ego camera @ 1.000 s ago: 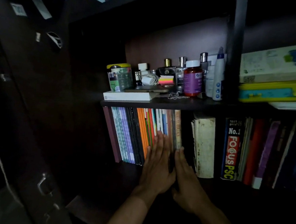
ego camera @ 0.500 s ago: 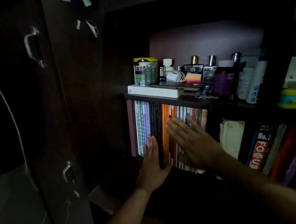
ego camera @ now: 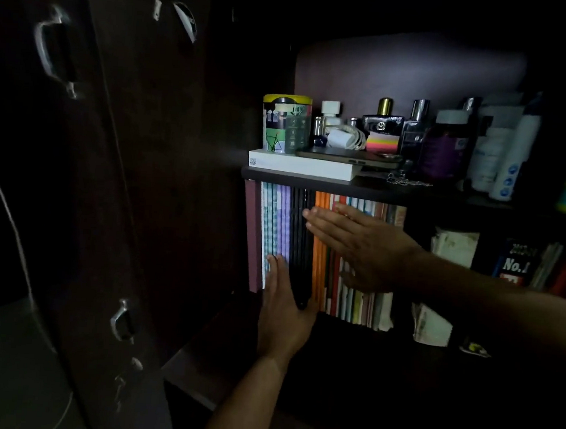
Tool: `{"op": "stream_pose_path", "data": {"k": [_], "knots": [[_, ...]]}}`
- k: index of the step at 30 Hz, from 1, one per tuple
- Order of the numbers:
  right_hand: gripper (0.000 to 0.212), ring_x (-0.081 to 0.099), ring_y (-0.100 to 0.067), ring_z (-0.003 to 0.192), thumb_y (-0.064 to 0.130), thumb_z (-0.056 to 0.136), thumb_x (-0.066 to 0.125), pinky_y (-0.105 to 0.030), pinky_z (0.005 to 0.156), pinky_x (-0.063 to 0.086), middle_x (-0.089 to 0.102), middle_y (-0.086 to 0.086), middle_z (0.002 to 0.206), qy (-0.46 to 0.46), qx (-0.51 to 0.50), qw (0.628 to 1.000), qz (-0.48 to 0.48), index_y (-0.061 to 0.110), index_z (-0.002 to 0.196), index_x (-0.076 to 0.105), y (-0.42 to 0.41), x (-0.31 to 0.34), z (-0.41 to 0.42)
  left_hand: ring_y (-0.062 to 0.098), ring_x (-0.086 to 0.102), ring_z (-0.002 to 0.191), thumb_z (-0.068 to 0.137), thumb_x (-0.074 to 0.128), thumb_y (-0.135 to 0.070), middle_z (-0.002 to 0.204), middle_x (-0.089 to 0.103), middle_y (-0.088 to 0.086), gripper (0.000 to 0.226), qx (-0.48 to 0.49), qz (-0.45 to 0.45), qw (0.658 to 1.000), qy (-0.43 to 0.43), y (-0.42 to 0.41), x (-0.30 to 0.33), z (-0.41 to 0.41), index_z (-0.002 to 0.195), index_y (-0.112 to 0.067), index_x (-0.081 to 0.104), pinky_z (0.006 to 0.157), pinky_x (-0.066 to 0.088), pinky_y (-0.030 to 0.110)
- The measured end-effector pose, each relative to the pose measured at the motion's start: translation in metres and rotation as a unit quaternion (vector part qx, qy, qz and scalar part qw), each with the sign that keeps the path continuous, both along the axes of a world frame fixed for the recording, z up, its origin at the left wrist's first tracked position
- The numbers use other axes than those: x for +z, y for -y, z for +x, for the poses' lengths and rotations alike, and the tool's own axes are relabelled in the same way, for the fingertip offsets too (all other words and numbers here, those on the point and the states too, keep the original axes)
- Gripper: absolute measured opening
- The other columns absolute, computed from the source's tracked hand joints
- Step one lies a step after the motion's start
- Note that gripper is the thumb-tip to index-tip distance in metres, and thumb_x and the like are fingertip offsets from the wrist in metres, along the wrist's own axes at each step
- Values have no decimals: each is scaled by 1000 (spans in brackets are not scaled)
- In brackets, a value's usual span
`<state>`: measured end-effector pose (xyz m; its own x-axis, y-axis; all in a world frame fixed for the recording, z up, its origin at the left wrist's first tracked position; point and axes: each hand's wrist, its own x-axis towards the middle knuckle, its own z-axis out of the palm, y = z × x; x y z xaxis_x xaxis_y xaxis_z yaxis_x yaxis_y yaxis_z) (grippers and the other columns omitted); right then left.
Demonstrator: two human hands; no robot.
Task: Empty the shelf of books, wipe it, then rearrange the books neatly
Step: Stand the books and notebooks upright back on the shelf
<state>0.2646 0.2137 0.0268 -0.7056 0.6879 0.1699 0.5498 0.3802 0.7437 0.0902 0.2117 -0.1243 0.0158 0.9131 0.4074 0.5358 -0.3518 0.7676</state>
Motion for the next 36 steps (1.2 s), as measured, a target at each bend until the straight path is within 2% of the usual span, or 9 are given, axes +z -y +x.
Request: {"op": "stream_pose_path", "data": {"k": [5,7,9,12,15,20,25,31,36], "knots": [[115,-8,-31,155,84,84,28,-47,125,-4,-14,-19,165,-27,-96,994,-36,3,159,-5,22,3,-27,2,-2,151,95,67,-29,167,-12,-15,96,-21,-28,999,28,8,9,-7,162,-28,-1,119,15,25],[110,-9,-26,155,76,89,41,-40,125,-4,-12,-13,167,-122,-100,980,-120,8,159,-10,50,13,-50,10,22,150,91,70,-28,166,20,-7,84,-18,-54,994,96,19,15,-10,160,-27,23,118,28,30],[101,-8,-20,155,60,94,50,-31,122,-7,-9,-7,168,-218,-56,957,-181,11,159,-10,97,6,-60,24,59,123,91,67,-18,138,61,6,47,-11,-136,956,259,43,31,-4,136,-20,55,96,51,36],[96,-1,-18,155,45,92,58,-16,116,-13,4,-9,169,-343,-47,916,-202,9,160,2,166,-36,-39,26,67,90,96,60,-14,108,72,16,11,-36,-208,902,376,90,64,20,105,-20,65,74,52,34],[94,5,-16,155,41,89,64,-12,116,-4,14,-7,167,-476,-131,849,-188,12,160,10,239,-62,12,17,70,81,95,62,-16,97,73,5,10,-154,-245,895,339,156,92,58,101,-24,63,61,49,21],[94,-2,-7,153,39,93,65,-16,118,6,7,4,167,-586,-255,759,-120,20,161,3,377,-68,88,10,74,91,99,62,-18,115,74,5,25,-348,-300,844,277,271,103,152,123,-19,56,65,52,17],[85,8,-8,153,33,90,67,-18,119,17,23,7,163,-660,-330,675,3,18,160,19,509,-54,145,17,73,101,99,64,-22,117,72,2,34,-500,-348,765,209,393,107,250,130,-25,52,95,57,42],[81,26,-17,150,35,90,66,-36,120,28,34,-3,159,-671,-419,602,110,16,157,27,648,-46,189,12,70,97,99,61,-8,118,67,6,39,-638,-318,695,101,507,107,319,133,-19,46,74,54,20],[81,38,-24,141,52,77,60,-43,118,27,47,-6,148,-631,-522,530,220,16,147,42,744,-70,223,2,62,110,96,68,-21,129,60,-6,53,-689,-260,676,-33,559,79,342,141,-26,41,86,48,19]]}}
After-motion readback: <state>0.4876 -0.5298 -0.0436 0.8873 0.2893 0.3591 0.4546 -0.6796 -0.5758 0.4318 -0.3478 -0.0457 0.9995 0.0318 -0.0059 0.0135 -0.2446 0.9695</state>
